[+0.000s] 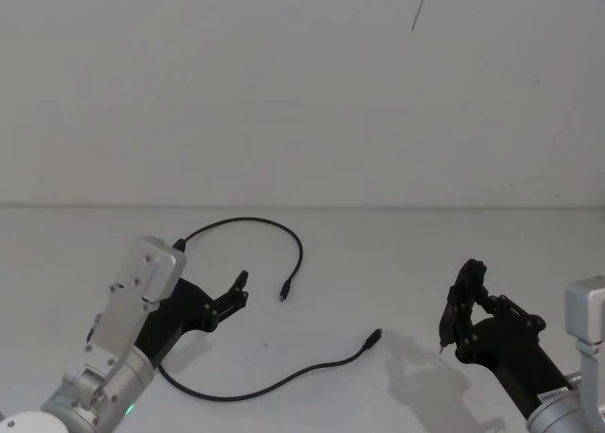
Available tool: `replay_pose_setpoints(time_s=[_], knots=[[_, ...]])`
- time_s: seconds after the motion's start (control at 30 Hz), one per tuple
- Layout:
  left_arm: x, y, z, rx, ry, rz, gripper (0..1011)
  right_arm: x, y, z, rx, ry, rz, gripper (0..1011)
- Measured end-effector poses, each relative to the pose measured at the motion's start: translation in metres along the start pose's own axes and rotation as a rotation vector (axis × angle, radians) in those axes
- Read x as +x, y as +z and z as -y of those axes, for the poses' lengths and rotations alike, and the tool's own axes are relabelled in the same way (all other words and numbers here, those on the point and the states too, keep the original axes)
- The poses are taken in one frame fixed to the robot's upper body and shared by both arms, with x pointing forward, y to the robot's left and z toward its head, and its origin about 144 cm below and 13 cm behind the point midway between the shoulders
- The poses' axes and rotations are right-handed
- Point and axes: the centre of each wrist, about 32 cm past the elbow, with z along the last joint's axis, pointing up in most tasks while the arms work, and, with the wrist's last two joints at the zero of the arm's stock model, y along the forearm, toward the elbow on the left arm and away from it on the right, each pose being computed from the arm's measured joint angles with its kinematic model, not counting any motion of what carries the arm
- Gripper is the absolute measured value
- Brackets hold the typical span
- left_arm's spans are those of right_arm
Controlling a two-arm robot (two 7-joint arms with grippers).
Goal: Pick up the data cable with the one hand.
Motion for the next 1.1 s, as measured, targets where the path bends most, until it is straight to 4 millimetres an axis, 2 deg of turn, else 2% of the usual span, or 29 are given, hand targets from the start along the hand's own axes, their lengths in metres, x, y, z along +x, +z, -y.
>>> replay_pose_setpoints(time_s=[1.1], knots=[[0.0037, -0.0002, 0.0008, -0.005, -0.034, 0.013, 1001, 0.0000, 0.0000, 0.0000, 0.000, 0.000, 0.000, 269]])
